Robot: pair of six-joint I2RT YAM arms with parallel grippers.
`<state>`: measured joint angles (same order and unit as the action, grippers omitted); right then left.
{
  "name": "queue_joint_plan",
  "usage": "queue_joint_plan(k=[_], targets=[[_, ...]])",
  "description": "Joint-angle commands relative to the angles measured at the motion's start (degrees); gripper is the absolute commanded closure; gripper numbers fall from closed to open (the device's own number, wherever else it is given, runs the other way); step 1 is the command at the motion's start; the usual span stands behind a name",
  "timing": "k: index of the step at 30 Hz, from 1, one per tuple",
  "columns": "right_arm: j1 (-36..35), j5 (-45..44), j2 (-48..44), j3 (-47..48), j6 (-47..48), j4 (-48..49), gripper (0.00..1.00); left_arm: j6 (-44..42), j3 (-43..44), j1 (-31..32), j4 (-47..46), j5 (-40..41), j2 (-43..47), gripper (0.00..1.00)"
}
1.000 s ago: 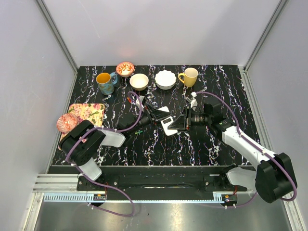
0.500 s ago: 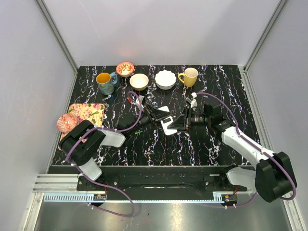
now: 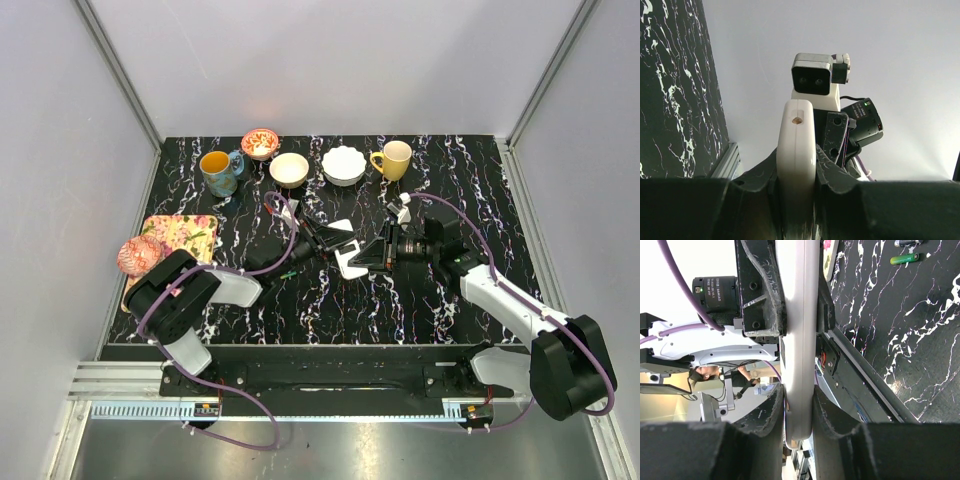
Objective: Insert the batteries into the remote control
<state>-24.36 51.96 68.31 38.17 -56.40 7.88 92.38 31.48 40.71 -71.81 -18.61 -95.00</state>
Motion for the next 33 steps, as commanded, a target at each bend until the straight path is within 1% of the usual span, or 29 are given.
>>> queue_joint_plan(k=[1,6,14,18,19,22,26,33], targets=[[-1.66,-1.34,0.24,0.32,1.64,2.49,0.65,1.22,2.70,3.24,-23.64,2.00,-0.62,1.00],[-1.92,-1.78,0.59,0.76,1.56,1.88,0.55,1.23,2.36,3.50,-23.55,2.70,-1.06,1.00],[-2.01,-2.31,0.24,1.99,1.12,0.38,0.48,1.31,1.91,3.50,-23.64,3.41,-1.41,1.00],[-2.01,-2.22,-0.55,2.08,0.07,0.29,0.40,1.40,1.83,3.41,-23.73,3.32,-1.59,1.00],[-1.92,-1.78,-0.81,2.08,-0.20,0.21,0.35,1.40,1.83,3.50,-23.64,3.32,-1.59,1.00],[-1.92,-1.25,-1.60,2.08,-0.38,-0.23,0.30,1.31,1.74,3.41,-23.64,3.23,-1.50,1.00],[-1.92,-0.64,-3.18,1.29,-0.55,-0.58,0.29,1.31,1.21,2.62,-23.64,3.23,-0.89,1.00],[-1.31,-0.37,-5.82,-0.64,-1.25,-0.23,0.28,1.22,1.12,0.16,-23.73,1.74,0.43,1.00]])
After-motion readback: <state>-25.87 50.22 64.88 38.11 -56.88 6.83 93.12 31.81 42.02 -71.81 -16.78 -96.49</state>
